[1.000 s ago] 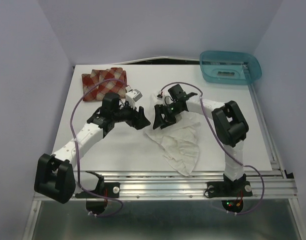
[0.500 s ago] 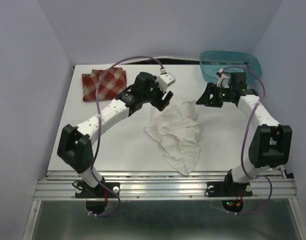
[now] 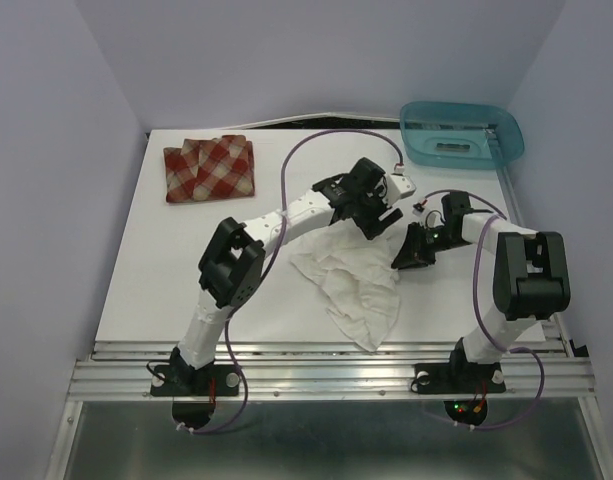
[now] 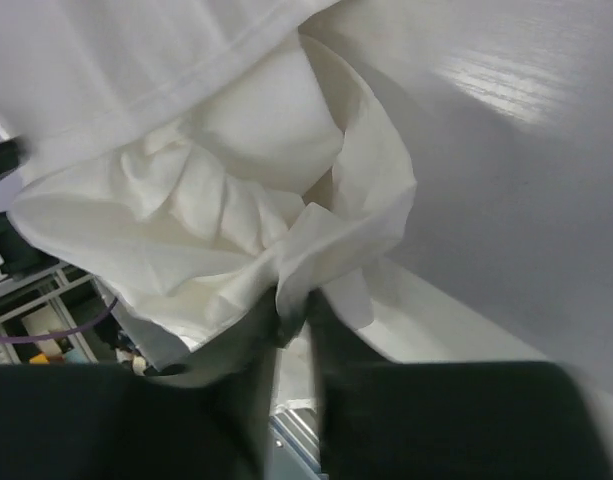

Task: Fold and stack the skirts
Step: Flatten the skirt out

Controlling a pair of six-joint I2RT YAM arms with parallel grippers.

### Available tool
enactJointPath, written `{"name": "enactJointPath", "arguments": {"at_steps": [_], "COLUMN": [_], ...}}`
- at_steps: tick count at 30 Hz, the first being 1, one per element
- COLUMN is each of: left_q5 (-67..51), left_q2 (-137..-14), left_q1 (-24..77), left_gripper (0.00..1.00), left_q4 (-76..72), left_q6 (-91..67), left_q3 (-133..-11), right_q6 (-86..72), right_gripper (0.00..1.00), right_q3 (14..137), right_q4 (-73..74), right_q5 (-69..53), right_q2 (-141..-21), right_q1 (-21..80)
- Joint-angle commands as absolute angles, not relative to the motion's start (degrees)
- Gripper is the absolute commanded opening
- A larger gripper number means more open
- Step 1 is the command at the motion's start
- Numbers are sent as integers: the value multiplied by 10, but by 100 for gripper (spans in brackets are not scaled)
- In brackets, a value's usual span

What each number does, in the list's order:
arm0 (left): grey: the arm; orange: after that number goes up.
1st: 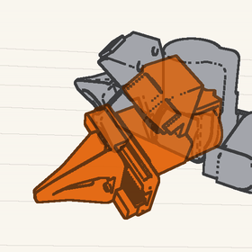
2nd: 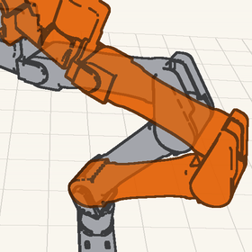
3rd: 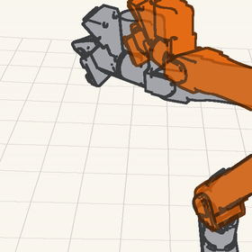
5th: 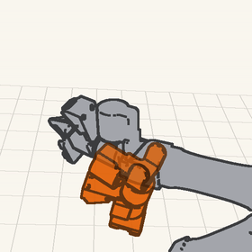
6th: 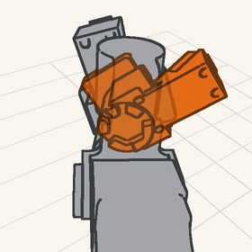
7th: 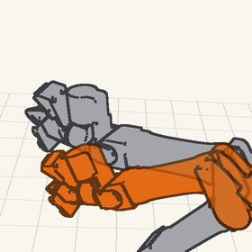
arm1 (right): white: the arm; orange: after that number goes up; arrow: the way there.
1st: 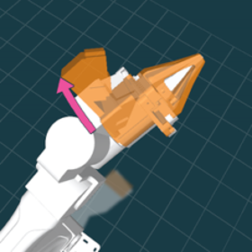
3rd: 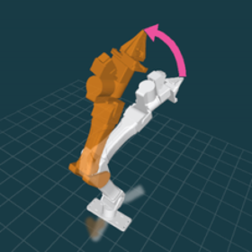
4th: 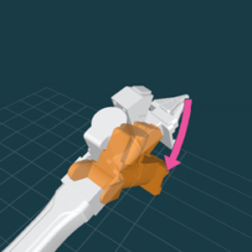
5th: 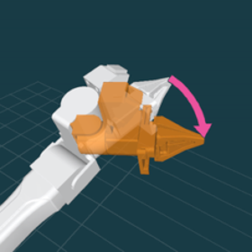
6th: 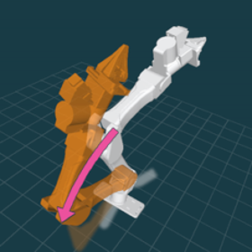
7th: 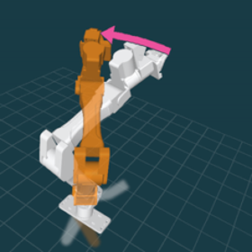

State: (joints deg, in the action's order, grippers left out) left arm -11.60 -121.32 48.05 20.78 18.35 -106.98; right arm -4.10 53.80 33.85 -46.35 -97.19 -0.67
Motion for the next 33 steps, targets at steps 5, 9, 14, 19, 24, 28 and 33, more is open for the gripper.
{"name": "enactJointPath", "arguments": {"at_steps": [5, 9, 14, 19, 24, 28, 33], "left_q5": [-38, -61, -162, -243, -337, -345, -335], "left_q2": [-1248, -1188, -1065, -980, -950, -951, -968], "left_q1": [457, 395, 310, 259, 236, 229, 179], "left_gripper": [37, 0, 0, 0, 0, 0, 0], "left_q4": [222, 186, 88, 52, 48, 104, 151], "left_q6": [130, 70, 7, -30, -10, 54, 83], "left_q3": [-1121, -1112, -945, -803, -672, -633, -606], "right_q6": [10, 74, 117, 194, 228, 238, 242], "right_gripper": [1, 1, 1, 1, 1, 1, 1], "right_q3": [557, 583, 596, 615, 603, 593, 585], "right_q4": [363, 433, 482, 531, 527, 505, 489], "right_q5": [-502, -512, -507, -501, -408, -349, -301], "right_q2": [-947, -942, -918, -883, -838, -821, -848], "right_q1": [-7, -7, -7, 58, 187, 288, 390]}}
